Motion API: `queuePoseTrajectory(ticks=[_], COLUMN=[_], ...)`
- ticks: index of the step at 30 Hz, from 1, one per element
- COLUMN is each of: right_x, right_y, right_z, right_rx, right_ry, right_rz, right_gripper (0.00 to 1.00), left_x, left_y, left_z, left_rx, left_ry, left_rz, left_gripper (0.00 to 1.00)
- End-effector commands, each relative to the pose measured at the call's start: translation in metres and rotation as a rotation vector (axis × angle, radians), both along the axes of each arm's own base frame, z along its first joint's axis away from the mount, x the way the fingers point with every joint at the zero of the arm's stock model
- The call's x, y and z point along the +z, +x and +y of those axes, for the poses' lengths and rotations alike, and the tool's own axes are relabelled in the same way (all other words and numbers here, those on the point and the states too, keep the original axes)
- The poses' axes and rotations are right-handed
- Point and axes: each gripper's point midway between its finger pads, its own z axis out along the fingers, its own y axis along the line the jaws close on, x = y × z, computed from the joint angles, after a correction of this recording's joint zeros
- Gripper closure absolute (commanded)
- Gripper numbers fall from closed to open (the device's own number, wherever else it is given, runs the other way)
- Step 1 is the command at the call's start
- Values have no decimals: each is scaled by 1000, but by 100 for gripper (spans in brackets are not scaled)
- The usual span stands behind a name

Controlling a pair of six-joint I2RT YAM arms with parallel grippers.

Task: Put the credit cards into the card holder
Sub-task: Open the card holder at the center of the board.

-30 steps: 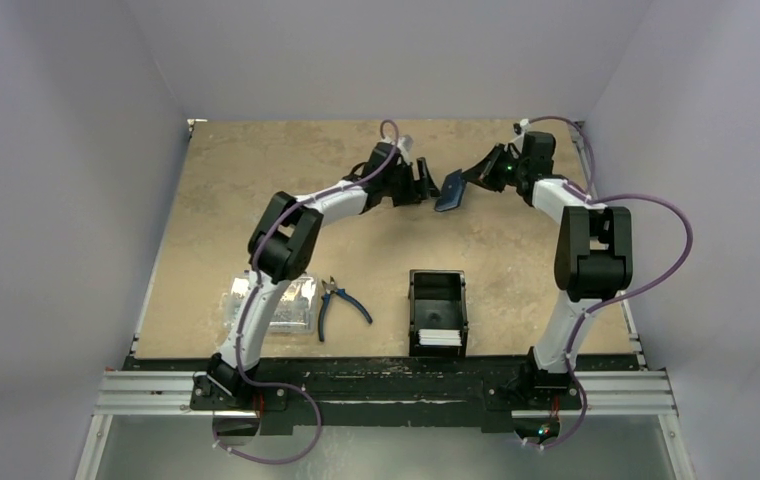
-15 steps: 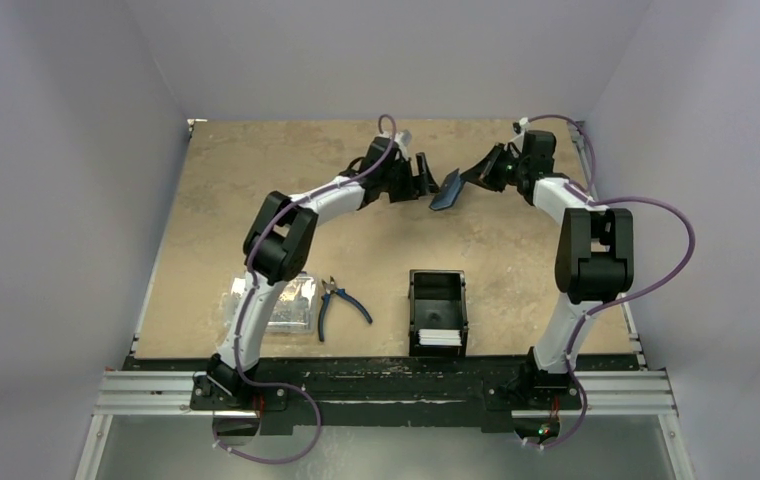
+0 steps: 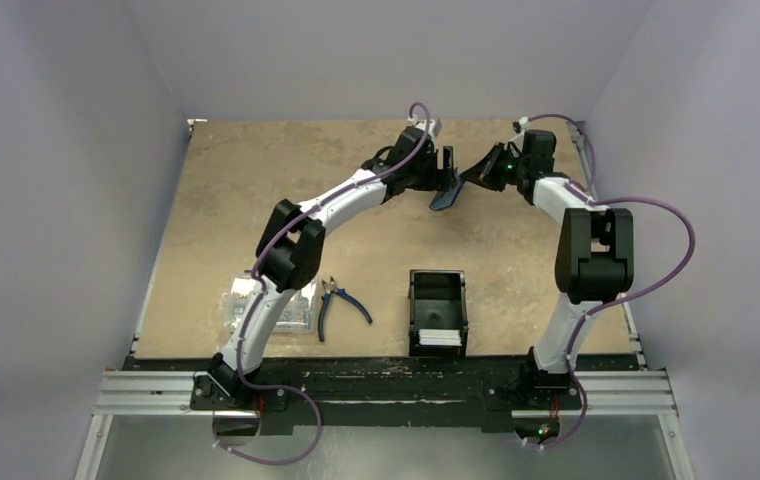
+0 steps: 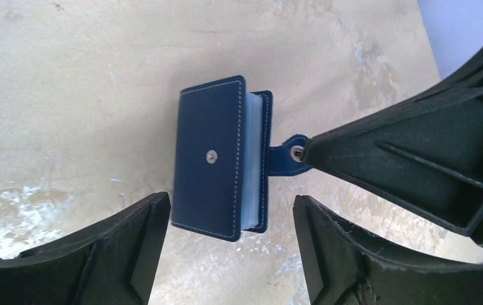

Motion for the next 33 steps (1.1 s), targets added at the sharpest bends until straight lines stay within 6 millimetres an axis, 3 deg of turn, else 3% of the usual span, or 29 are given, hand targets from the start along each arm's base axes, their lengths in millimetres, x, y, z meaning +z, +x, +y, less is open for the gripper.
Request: queuePoseTrajectory(ticks=[1,17,25,28,31,33], right_x=[45,42,40,29,6,-7], right_y=[7,7,6,8,6,5], right_z=[3,5,2,-11,-35,-62], right_rx=[35,44,36,-30,-121,-206], right_ry=[-2,3,-10,-73,-201,-351], right_rz=[-120,-114,-103,-55,50,120], right_gripper=[100,100,100,100,86,75], left_x=[-12,-25,-45,-58,-79,-90], left_y=[11,8,16,17,20,21], left_z=[16,7,11,11,18,24], left_rx=[47,12,62,66,87,104], left_ry=[80,64,84,91,110,118], left_rz=[-9,23,71,91,122,149], left_gripper=[27,23,32,32,36,38])
